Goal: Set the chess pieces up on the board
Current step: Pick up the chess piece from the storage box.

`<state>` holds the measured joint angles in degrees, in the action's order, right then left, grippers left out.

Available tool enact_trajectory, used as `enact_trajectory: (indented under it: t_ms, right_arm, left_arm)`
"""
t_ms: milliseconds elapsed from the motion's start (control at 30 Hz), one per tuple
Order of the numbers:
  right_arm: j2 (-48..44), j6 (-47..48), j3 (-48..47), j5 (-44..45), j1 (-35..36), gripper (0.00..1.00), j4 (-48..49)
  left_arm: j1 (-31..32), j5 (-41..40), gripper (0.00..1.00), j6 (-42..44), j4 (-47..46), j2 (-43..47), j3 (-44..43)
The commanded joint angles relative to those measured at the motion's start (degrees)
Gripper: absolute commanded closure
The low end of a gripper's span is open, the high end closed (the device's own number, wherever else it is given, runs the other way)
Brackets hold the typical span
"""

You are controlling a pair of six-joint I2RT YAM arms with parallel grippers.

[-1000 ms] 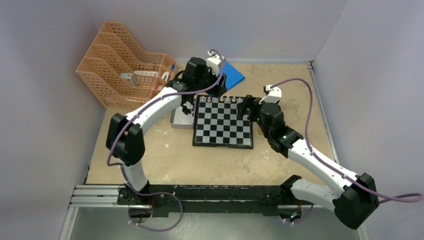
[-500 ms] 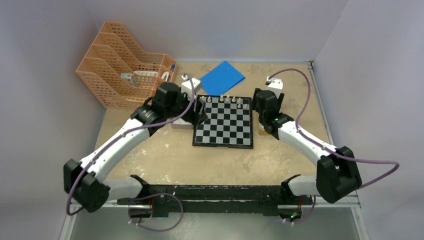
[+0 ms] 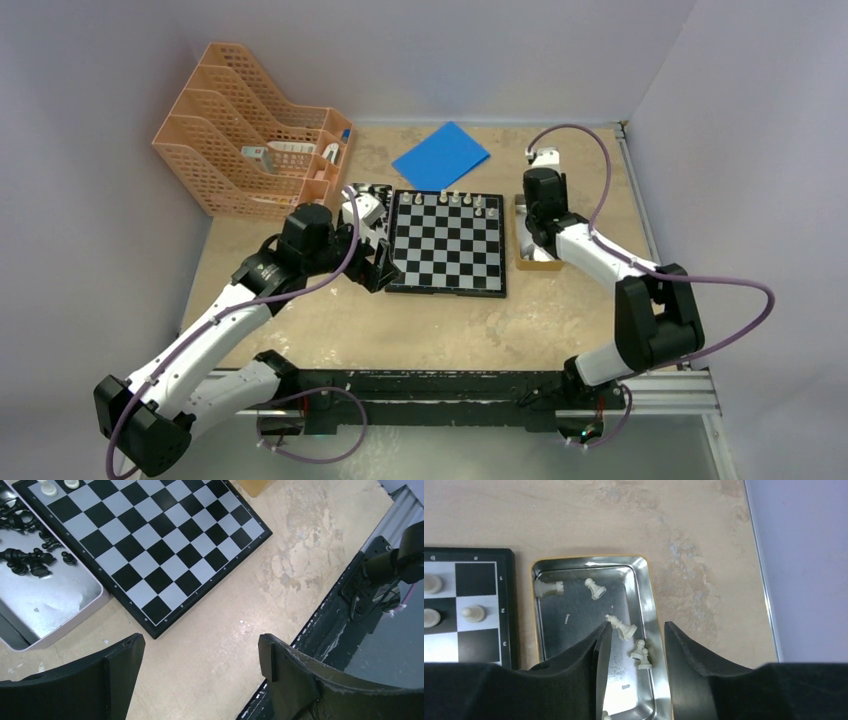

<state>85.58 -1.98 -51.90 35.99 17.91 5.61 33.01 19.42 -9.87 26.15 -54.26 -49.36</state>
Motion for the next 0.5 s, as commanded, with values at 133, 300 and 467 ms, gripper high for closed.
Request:
enact_trajectory:
  t_ms: [133,300,467]
  right_arm:
    - [0.09,19.08,0.38,-9.04,-1.41,0.67,4.84]
    - [5.83,20.31,-2.35,-12.08,-3.3,0.65,1.66]
    - [9.13,21.16,-3.61,-18.82,-5.2,0.64,-0.55]
  left_arm:
    - [-0.17,3.0,0.15,0.73,-2.1,0.96,1.46]
    - [-0.22,1.56,0.15,0.9,-2.2,1.4,1.45]
    - [-0.16,-0.07,0.18,1.32,-2.7,3.06,2.37]
